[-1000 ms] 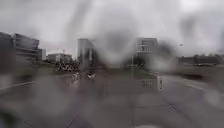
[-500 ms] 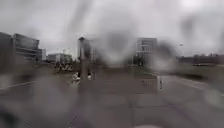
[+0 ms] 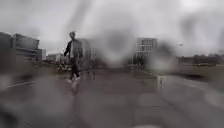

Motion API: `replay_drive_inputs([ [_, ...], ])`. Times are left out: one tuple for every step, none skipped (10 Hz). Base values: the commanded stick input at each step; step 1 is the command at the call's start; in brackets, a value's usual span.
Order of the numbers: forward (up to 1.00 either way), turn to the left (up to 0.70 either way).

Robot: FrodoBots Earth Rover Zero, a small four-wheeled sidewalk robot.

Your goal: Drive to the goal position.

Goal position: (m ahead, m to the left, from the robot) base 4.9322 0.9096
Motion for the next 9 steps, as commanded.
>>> replay_drive_inputs([
  [0.07, 0.00],
  [0.07, 0.00],
  [0.07, 0.00],
  [0.07, 0.00],
  [0.07, 0.00],
  [0.07, 0.00],
  [0.07, 0.00],
  [0.07, 0.00],
  [0.07, 0.00],
])
